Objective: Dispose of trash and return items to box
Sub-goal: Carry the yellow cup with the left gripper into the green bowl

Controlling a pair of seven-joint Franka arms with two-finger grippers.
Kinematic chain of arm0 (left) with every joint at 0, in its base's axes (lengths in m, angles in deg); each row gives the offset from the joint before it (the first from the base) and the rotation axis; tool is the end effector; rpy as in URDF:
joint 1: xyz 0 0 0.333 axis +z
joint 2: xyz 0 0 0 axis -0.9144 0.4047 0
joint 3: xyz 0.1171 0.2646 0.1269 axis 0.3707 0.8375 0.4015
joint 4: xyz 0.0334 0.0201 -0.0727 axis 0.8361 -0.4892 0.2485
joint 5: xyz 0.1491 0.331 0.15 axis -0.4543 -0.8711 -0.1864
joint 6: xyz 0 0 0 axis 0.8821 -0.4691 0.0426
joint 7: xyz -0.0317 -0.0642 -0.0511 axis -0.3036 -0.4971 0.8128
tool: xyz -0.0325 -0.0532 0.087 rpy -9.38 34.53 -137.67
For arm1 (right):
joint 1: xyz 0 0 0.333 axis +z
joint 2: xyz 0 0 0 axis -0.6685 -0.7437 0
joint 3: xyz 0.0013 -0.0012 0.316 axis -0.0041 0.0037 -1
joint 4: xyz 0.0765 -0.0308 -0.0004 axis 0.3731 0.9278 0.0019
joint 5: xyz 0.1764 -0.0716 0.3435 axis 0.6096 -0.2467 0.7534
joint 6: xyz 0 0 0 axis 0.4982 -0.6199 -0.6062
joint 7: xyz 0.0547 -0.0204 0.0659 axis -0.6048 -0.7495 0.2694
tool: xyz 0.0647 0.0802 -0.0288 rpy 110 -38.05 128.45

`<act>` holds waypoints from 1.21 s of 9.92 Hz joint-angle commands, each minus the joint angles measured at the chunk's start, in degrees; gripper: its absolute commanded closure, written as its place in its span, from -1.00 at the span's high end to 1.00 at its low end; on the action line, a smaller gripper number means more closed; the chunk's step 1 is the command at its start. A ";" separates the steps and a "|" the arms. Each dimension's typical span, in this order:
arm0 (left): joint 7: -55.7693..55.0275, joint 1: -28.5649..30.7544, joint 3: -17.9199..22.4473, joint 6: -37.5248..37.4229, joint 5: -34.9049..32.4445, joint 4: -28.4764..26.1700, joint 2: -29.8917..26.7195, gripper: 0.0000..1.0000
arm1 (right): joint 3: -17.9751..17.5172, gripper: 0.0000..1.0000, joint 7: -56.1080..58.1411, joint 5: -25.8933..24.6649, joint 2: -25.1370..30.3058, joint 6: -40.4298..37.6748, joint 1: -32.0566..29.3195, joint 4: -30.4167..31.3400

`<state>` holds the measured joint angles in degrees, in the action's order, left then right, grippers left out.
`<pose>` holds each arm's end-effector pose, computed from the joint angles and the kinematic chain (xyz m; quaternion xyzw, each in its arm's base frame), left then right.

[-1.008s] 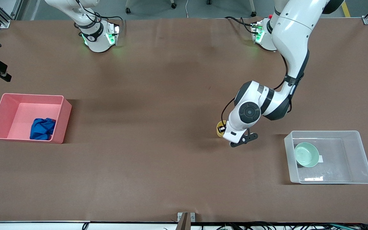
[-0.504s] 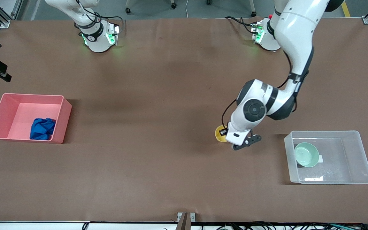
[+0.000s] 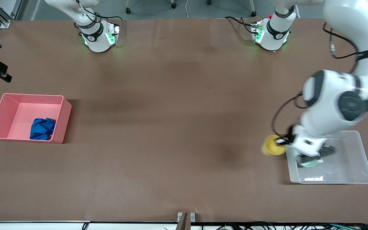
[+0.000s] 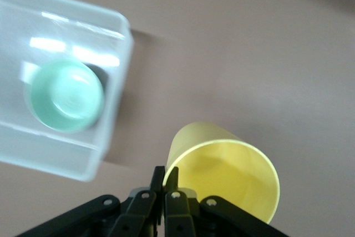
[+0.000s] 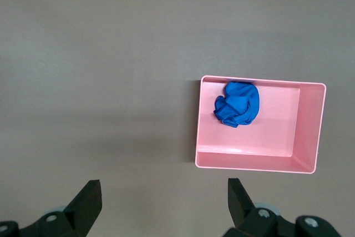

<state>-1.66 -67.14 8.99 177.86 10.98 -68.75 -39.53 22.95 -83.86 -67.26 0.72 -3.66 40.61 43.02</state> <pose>0.6960 -0.0794 0.4319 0.9940 0.1029 0.0293 0.0240 0.5422 -0.0408 0.6712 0.9998 0.0094 0.0155 0.0033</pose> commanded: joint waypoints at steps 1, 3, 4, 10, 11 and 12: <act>12.10 6.00 -0.37 -0.78 -1.97 0.84 2.64 -0.99 | 0.18 1.00 -0.88 -0.54 0.56 0.28 0.37 0.71; 17.07 10.84 -0.45 -0.08 -4.86 0.84 5.96 -0.99 | 0.18 1.00 -0.88 -0.54 0.47 0.28 0.37 0.71; 17.60 12.86 -0.54 0.27 -6.01 0.76 8.16 -0.98 | 0.18 1.00 -0.88 -0.54 0.47 0.28 0.37 0.80; 16.64 13.50 -0.54 6.08 -5.23 0.67 15.46 -0.89 | 0.27 1.00 -0.88 -0.37 0.47 0.28 0.20 0.97; 16.64 13.50 -0.54 6.08 -5.06 0.58 16.17 -0.77 | 0.27 1.00 -0.88 -0.37 0.47 0.19 0.20 0.97; 16.64 13.50 -0.54 6.08 -4.36 0.49 16.26 -0.45 | 0.27 1.00 -0.88 -0.37 0.47 0.19 0.11 0.97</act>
<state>15.45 -53.63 8.54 183.17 6.47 -68.45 -25.21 23.11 -83.96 -67.27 0.59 -3.67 40.61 43.15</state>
